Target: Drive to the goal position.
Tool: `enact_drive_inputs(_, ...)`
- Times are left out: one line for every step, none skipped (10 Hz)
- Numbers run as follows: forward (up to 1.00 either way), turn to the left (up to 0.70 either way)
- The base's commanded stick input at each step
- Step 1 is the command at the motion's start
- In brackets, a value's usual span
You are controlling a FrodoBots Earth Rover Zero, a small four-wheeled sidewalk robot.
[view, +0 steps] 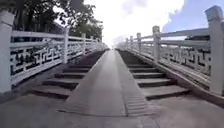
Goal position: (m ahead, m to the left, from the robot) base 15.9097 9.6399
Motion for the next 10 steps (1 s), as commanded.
enact_drive_inputs(0.7, 0.14)
enact_drive_inputs(0.7, 0.1)
enact_drive_inputs(0.7, 0.0)
enact_drive_inputs(0.7, 0.0)
enact_drive_inputs(0.7, 0.0)
enact_drive_inputs(0.7, 0.0)
enact_drive_inputs(0.7, 0.0)
enact_drive_inputs(0.7, 0.0)
enact_drive_inputs(0.7, 0.0)
enact_drive_inputs(0.7, 0.0)
